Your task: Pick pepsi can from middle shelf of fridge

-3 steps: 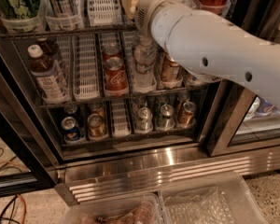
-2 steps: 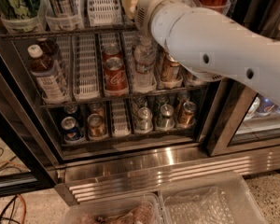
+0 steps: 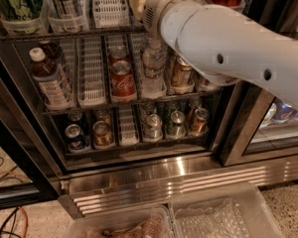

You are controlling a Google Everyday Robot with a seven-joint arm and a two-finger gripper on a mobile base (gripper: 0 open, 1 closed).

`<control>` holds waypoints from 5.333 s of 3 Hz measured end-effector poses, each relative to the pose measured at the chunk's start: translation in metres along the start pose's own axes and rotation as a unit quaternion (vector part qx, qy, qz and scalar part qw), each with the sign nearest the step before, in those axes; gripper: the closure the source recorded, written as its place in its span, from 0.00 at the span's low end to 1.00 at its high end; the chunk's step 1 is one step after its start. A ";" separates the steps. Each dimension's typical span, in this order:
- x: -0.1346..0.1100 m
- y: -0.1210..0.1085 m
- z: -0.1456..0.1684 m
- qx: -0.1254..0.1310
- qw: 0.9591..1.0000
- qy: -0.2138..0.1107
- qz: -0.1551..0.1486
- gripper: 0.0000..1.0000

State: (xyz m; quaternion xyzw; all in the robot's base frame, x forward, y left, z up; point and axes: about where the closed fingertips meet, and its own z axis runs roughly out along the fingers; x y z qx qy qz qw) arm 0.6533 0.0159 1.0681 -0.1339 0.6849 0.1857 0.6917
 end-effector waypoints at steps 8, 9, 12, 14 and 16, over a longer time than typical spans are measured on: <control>-0.028 -0.005 0.005 -0.021 0.994 -0.009 -0.106 1.00; -0.040 -0.007 -0.002 -0.015 0.993 -0.023 -0.111 1.00; -0.051 -0.005 -0.047 -0.011 0.991 -0.020 -0.134 1.00; -0.010 0.024 -0.081 -0.051 0.990 0.054 -0.119 1.00; 0.027 0.047 -0.106 -0.111 0.984 0.104 -0.091 1.00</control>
Offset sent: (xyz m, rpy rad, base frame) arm -0.0116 0.0009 -0.0261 -0.0675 0.0085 0.0336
